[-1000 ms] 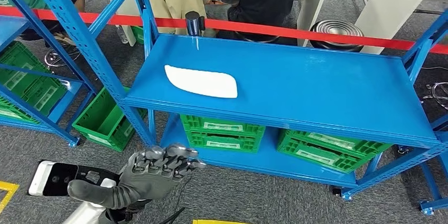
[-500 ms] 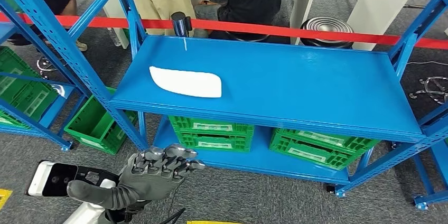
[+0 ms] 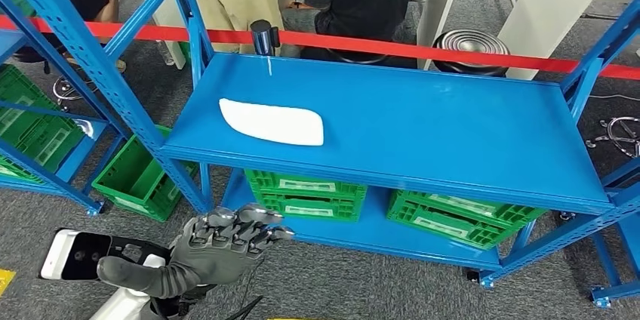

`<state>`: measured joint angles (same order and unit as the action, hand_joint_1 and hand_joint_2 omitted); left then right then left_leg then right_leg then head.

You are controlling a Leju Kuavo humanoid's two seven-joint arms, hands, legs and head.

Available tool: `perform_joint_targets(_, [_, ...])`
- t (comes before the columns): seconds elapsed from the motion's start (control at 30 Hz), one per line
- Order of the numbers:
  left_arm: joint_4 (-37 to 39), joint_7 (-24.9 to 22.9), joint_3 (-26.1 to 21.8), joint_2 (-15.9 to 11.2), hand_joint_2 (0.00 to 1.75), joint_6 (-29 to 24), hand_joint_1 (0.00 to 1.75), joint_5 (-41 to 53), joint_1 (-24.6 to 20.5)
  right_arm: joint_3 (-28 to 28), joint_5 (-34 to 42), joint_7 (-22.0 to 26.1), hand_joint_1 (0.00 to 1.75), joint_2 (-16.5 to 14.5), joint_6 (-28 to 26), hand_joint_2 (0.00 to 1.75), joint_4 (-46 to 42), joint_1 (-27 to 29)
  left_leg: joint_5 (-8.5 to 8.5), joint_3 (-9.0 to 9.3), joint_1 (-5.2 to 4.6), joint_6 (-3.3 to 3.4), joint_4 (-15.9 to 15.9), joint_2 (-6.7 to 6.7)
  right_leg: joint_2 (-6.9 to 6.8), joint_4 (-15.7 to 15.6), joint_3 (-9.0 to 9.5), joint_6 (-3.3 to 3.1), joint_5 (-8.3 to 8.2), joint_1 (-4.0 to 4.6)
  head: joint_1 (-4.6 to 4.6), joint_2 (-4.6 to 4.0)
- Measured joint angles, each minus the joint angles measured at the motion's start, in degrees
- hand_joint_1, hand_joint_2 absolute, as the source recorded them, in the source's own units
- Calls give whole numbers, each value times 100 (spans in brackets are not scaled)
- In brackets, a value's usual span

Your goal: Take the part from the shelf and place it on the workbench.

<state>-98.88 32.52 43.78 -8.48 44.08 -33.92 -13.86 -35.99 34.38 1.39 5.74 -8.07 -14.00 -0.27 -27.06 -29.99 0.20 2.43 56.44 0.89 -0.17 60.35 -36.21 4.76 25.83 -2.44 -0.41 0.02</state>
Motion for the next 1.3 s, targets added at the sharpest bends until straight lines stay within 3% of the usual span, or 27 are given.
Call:
perform_joint_targets(0.03, [5, -16, 8, 1, 0, -13, 0, -27, -8, 1, 13, 13, 0, -5, 9, 0, 1, 0, -42, -29, -3, -56, 52, 10, -15, -145, 46, -50, -46, 6, 3, 0])
perform_joint_targets(0.1, [12, -34, 25, -1, 0, -31, 0, -84, -23, 2, 29, 35, 0, -10, 23, 0, 3, 13, -92, -69, -7, -123, 111, 22, -14, -141, 42, -218, -33, 26, -8, 0])
perform_joint_targets(0.2, [10, -29, 34, -5, 0, -34, 0, -157, -48, 2, 31, 56, 0, -17, 29, 0, 4, 39, -246, -149, 43, -199, 357, 0, 33, -142, 98, -326, -45, 7, -21, 0])
perform_joint_targets(0.23, [9, -17, 34, -7, 0, -35, 0, -185, -57, 2, 31, 60, 0, -16, 29, 0, 4, 40, -380, -294, 55, -230, 644, -13, 49, -146, 114, -364, -22, 7, -22, 0])
perform_joint_targets(0.3, [9, 15, 36, -12, 0, -39, 0, -229, -66, 2, 28, 61, 0, -10, 29, 0, 4, 49, -688, -756, 57, -272, 1449, -27, 74, -149, 142, -440, 51, 34, -23, 0])
perform_joint_targets(0.33, [9, 31, 36, -17, 0, -40, 0, -240, -64, 1, 26, 58, 0, -6, 29, 0, 4, 61, -758, -960, 56, -270, 1755, -28, 80, -150, 169, -460, 84, 57, -24, 0])
perform_joint_targets(0.37, [9, 42, 37, -23, 0, -41, 0, -243, -62, 1, 24, 54, 0, -3, 29, 0, 4, 76, -715, -1071, 50, -243, 1862, -30, 87, -150, 212, -476, 121, 88, -24, 0])
perform_joint_targets(0.4, [9, 50, 37, -29, 0, -41, 0, -243, -60, 0, 22, 48, 0, -2, 30, 0, 3, 90, -559, -1063, 36, -190, 1736, -32, 93, -152, 271, -485, 153, 124, -23, 0])
perform_joint_targets(0.43, [9, 54, 37, -34, 0, -41, 0, -241, -60, -1, 22, 42, 0, -1, 31, 0, 3, 100, -316, -954, 6, -102, 1414, -34, 98, -156, 341, -493, 189, 165, -23, 0])
perform_joint_targets(0.47, [6, 57, 37, -38, 0, -41, 0, -239, -62, -2, 21, 38, 0, -17, 33, 0, -1, 110, -63, -797, -50, 30, 1012, -29, 100, -161, 402, -501, 215, 181, -19, 0])
perform_joint_targets(0.5, [3, 60, 36, -41, 0, -41, 0, -237, -64, -3, 21, 36, 0, -29, 34, 0, -5, 113, 111, -658, -94, 151, 667, -23, 99, -171, 453, -502, 235, 200, -2, 0])
perform_joint_targets(0.57, [-8, 74, 32, -45, 0, -40, 0, -226, -69, -6, 17, 31, 0, -52, 35, 0, -21, 113, 233, -503, -190, 280, 294, -35, 91, -196, 486, -470, 240, 160, 21, 0])
perform_joint_targets(0.67, [-44, 122, 11, -54, 0, -34, 0, -146, -50, -14, 8, 9, 0, -29, -5, 0, -50, 114, 294, -326, -214, 304, -19, -59, 72, -269, 510, -406, 256, 137, 9, 0])
perform_joint_targets(0.73, [-75, 145, 1, -51, 0, -24, 0, -98, -32, -21, 7, -4, 0, 7, -37, 0, -81, 129, 357, -129, -166, 330, -278, -31, 58, -7, 383, -406, 370, 160, 14, 0])
perform_joint_targets(0.8, [-80, 154, 1, -47, 0, -16, 0, -68, -6, -25, 7, -19, 0, 75, -53, 0, -103, 134, 333, -50, -147, 308, -344, -13, 54, 701, -33, -392, 585, 124, 16, 0])
perform_joint_targets(0.87, [-81, 157, -4, -49, 0, -13, 0, -47, 40, -26, 7, -38, 0, 149, -78, 0, -127, 146, 270, -11, -117, 241, -334, -21, 51, 1206, -411, -294, 644, 60, 15, 0])
perform_joint_targets(0.9, [-81, 160, -16, -49, 0, -11, 0, -40, 66, -32, 7, -51, 0, 185, -101, 0, -154, 156, 231, 13, -91, 194, -314, -31, 48, 1152, -445, -205, 535, 24, 14, 0])
perform_joint_targets(0.93, [-81, 162, -32, -50, 0, -11, 0, -27, 90, -45, 7, -72, 0, 221, -127, 0, -195, 166, 174, 35, -55, 132, -266, -40, 35, 860, -356, -96, 336, -14, 15, 0])
perform_joint_targets(0.97, [-82, 163, -50, -50, 44, -14, 0, -11, 111, -64, 8, -99, 0, 251, -154, 0, -247, 170, 98, 43, -20, 64, -183, -41, 8, 472, -211, 8, 136, -54, 18, 0])
perform_joint_targets(1.0, [-87, 159, -74, -51, 87, -21, 0, 6, 129, -91, 11, -133, 0, 274, -178, 0, -303, 171, 4, 24, -2, -6, -71, -41, 5, 150, -72, 54, 1, -75, 26, 0])
perform_joint_targets(1.03, [-96, 148, -97, -51, 131, -34, 0, 28, 148, -118, 15, -161, 0, 292, -192, 0, -357, 165, -81, -7, 4, -63, 38, -40, 6, -47, 20, 39, -64, -85, 31, 0])
perform_joint_targets(1.07, [-106, 135, -120, -51, 175, -49, 0, 46, 169, -141, 20, -188, 0, 307, -202, 0, -401, 161, -143, -34, 2, -99, 119, -37, 17, -94, 50, -22, -50, -78, 24, 0])
perform_joint_targets(1.13, [-127, 113, -161, -52, 175, -71, 0, 76, 207, -178, 26, -216, 0, 337, -208, 0, -474, 160, -197, -45, 14, -129, 172, -34, 53, -40, 47, -159, 3, -58, -2, 0])
perform_joint_targets(1.2, [-144, 107, -183, -57, 175, -75, 0, 84, 219, -205, 26, -230, 0, 356, -210, 0, -533, 174, -305, -81, 46, -168, 310, -35, 63, -41, 73, -222, 26, -61, -17, 0])
perform_joint_targets(1.23, [-152, 105, -192, -58, 175, -76, 0, 90, 221, -218, 26, -232, 0, 363, -211, 0, -558, 177, -427, -180, 56, -197, 526, -37, 67, -44, 88, -247, 36, -65, -20, 0])
perform_joint_targets(1.3, [-163, 96, -209, -62, 175, -80, 0, 134, 235, -247, 34, -233, 0, 381, -211, 0, -591, 178, -747, -562, 57, -237, 1253, -39, 67, -46, 102, -278, 53, -52, -22, 0])
